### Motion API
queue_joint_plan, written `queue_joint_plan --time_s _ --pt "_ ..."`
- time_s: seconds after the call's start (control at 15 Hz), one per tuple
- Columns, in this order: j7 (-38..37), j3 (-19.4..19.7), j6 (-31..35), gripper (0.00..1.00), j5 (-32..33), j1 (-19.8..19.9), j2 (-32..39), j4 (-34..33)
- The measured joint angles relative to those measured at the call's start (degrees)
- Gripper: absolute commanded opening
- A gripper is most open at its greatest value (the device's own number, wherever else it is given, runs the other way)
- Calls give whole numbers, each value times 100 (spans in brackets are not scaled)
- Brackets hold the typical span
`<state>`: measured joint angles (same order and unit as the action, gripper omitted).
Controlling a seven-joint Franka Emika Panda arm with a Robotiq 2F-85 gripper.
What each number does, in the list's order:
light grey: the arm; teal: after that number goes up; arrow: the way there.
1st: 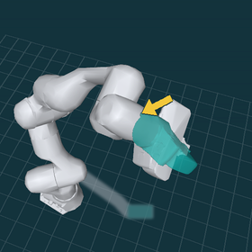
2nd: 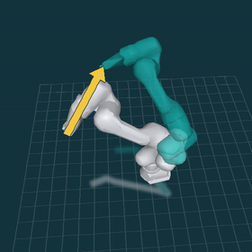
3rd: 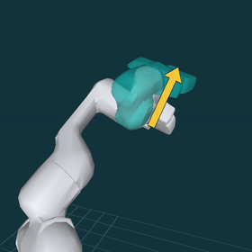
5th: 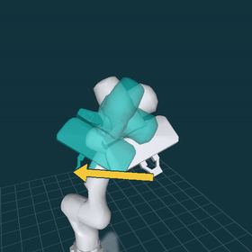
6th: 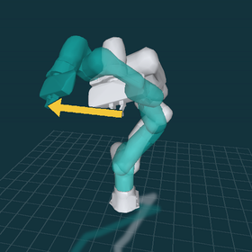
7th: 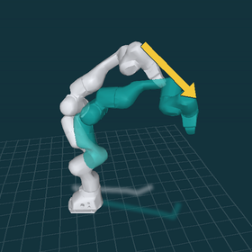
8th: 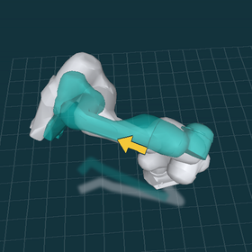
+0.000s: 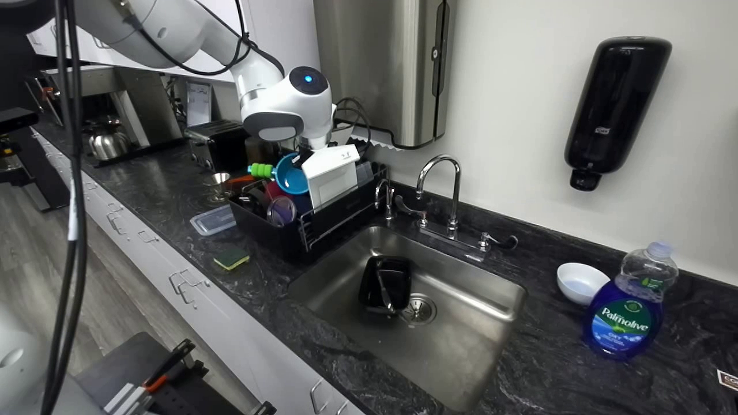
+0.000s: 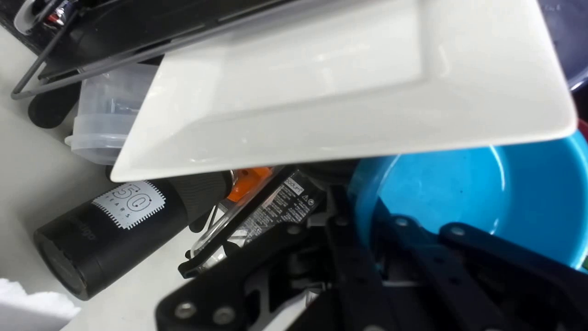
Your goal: Take the blue pan out of the sink and place it on the dishrack
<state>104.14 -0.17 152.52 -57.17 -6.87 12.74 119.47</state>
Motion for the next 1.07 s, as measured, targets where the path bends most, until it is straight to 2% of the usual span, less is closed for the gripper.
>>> queue_joint_plan --time_s 0.8,0.87,1.07 --pt "0 0 0 11 0 0 0 0" --pt "0 0 0 3 0 0 0 0" --pt "0 0 0 3 4 0 0 1"
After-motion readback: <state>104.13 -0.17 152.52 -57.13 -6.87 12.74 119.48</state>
